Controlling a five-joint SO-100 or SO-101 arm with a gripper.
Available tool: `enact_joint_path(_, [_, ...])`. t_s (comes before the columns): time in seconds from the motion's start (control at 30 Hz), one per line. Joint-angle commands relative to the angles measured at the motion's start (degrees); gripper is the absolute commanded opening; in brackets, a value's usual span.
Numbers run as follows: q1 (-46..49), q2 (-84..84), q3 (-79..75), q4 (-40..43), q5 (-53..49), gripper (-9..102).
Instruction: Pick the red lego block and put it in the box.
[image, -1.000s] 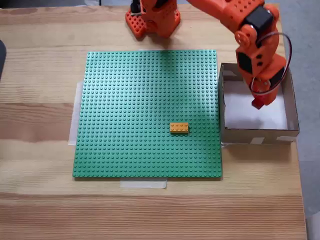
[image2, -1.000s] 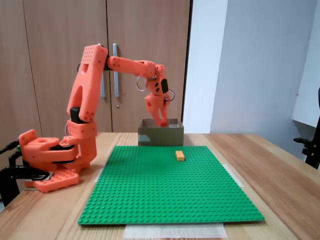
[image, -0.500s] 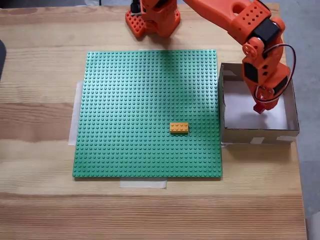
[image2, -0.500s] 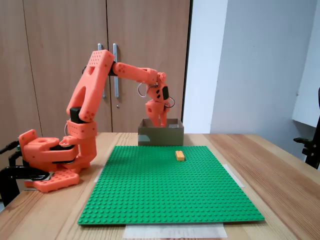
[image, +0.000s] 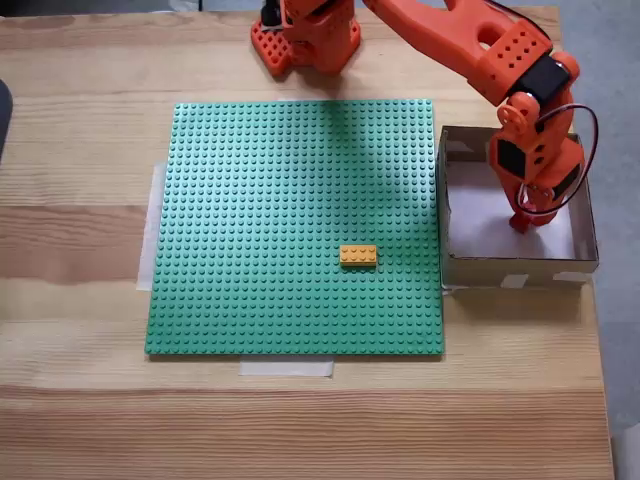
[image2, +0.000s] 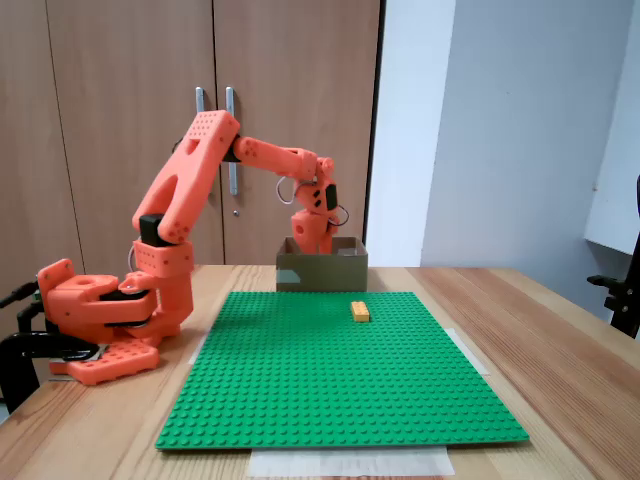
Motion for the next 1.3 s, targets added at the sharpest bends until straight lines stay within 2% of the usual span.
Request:
enact_joint_path(0.0, [0.18,0.44,-2.37,0.35,-0.26,-1])
enact_joint_path(0.57, [0.53,0.18,-1.67,1.58,-0.7,-1])
enact_joint_path(0.83, [0.26,1.58,-0.62,1.23,-0.44,15])
enact_joint_path(1.1, [0.26,7.21,4.75,-2.55,-0.09,16])
enact_joint_path(1.27, [0.44,15.12,6.68,-4.22,-0.18,13])
